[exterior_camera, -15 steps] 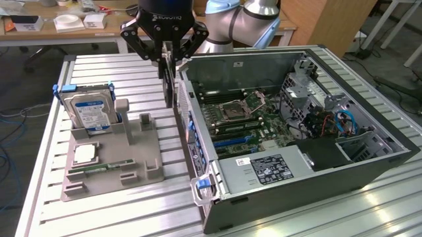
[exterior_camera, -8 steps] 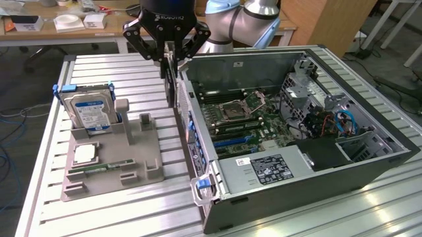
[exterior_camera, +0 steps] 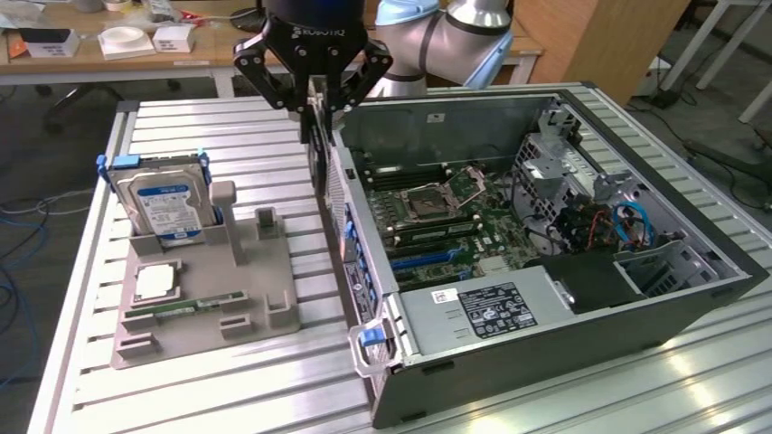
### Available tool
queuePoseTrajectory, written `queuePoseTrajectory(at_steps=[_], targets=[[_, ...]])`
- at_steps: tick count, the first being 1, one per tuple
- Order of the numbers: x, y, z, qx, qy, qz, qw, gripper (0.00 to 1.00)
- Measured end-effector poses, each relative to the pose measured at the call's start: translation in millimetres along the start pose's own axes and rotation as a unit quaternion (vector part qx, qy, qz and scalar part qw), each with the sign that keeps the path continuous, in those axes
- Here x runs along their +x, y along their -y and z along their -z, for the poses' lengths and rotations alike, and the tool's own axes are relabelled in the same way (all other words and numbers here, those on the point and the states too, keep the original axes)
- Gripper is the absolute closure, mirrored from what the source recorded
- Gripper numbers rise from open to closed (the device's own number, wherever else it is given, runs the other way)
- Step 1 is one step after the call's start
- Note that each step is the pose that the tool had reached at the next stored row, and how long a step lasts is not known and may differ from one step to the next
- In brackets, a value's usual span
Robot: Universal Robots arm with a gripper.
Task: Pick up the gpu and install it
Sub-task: 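Pick up the gpu and move the gpu toward the slot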
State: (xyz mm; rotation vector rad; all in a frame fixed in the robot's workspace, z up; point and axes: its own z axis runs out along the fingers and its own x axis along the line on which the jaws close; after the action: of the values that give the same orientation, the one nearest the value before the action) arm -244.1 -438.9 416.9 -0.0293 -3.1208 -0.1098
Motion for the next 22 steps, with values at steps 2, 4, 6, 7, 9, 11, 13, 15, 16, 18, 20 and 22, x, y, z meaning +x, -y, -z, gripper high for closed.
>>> queuePoseTrajectory(at_steps=[2,4,6,7,9,11,13,15,16,18,20,22], targets=[[-2.2,-0.1,0.0,0.0,0.0,0.0,1.0,0.74],[-4.3,-0.1,0.0,0.0,0.0,0.0,1.0,0.74],[-6.1,-0.1,0.1,0.0,0.0,0.0,1.0,0.74],[-7.0,-0.1,0.1,0.0,0.0,0.0,1.0,0.74],[-8.5,-0.2,0.1,0.0,0.0,0.0,1.0,0.74],[-10.2,-0.2,0.1,0.0,0.0,0.0,1.0,0.74],[-11.8,-0.2,0.2,0.0,0.0,0.0,1.0,0.74],[-13.7,-0.3,0.2,-0.0001,0.0,0.0,1.0,0.74],[-14.8,-0.3,0.3,0.0,0.0,0.0,1.0,0.74],[-17.2,-0.3,0.3,0.0,0.0,0.0,1.0,0.74],[-19.5,-0.4,0.4,0.0,0.0,0.0,1.0,0.74],[-21.8,-0.4,0.4,0.0,0.0,0.0,1.0,0.74]])
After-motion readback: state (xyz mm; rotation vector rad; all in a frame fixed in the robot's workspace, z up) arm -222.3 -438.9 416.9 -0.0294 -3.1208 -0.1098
